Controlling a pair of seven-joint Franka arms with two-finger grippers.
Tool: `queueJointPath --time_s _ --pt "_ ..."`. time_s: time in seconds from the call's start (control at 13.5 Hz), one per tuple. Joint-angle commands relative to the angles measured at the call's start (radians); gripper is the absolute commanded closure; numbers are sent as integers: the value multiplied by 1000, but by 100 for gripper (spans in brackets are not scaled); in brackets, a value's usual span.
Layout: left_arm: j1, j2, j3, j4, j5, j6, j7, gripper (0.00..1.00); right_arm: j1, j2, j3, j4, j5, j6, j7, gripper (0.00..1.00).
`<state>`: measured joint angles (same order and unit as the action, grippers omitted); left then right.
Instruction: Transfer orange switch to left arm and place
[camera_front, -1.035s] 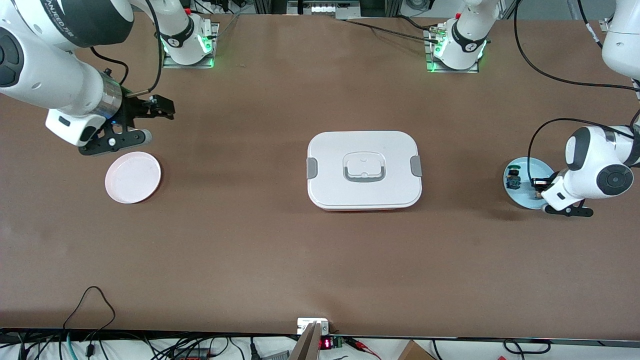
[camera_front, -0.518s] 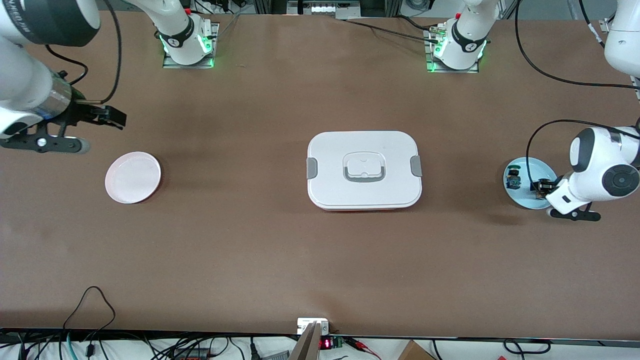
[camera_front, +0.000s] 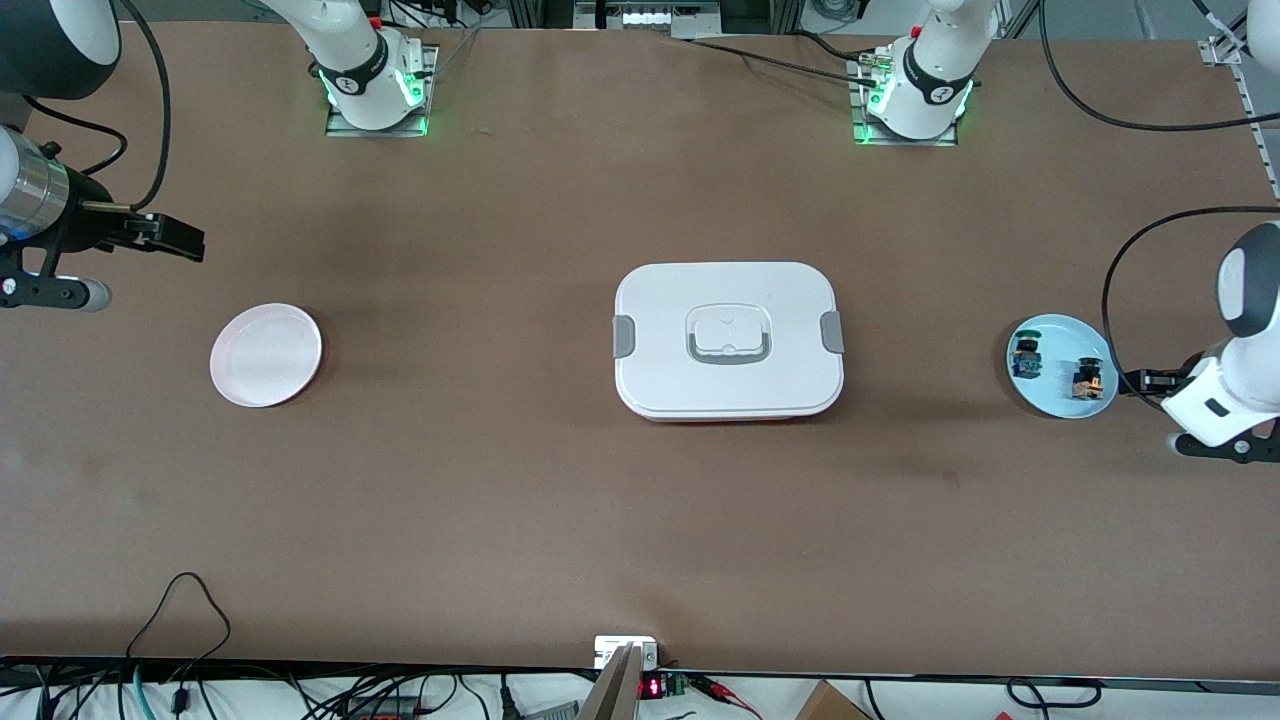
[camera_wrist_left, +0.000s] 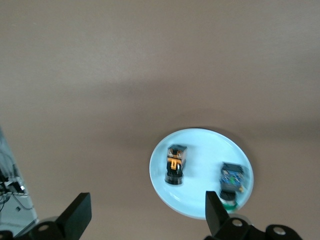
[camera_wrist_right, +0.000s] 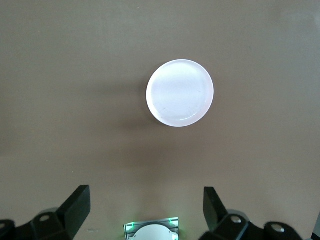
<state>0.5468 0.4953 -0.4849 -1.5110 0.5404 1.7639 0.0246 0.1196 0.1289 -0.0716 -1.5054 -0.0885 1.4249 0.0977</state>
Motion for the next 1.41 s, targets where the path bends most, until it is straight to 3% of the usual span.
queueJointPath --time_s 0.0,0.22,0.44,0.59,0.89,1.33 --pt "5 8 -81 103 7 -157 12 0 -24 -76 18 -99 15 56 -58 0" --pt "10 -15 -142 138 -20 -193 11 0 -50 -112 15 -164 27 128 -90 0" --pt "7 -75 -138 135 -169 -204 14 0 -80 -115 12 -173 64 135 -147 0" --pt "-26 -173 -112 101 -244 -202 15 0 -77 -117 13 -173 62 137 -147 0" --pt "-252 -340 136 62 -407 -208 14 0 -74 -135 18 -199 58 164 -133 0" --pt "-474 -514 449 -127 -646 -201 15 0 -75 -127 21 -145 64 160 -131 0"
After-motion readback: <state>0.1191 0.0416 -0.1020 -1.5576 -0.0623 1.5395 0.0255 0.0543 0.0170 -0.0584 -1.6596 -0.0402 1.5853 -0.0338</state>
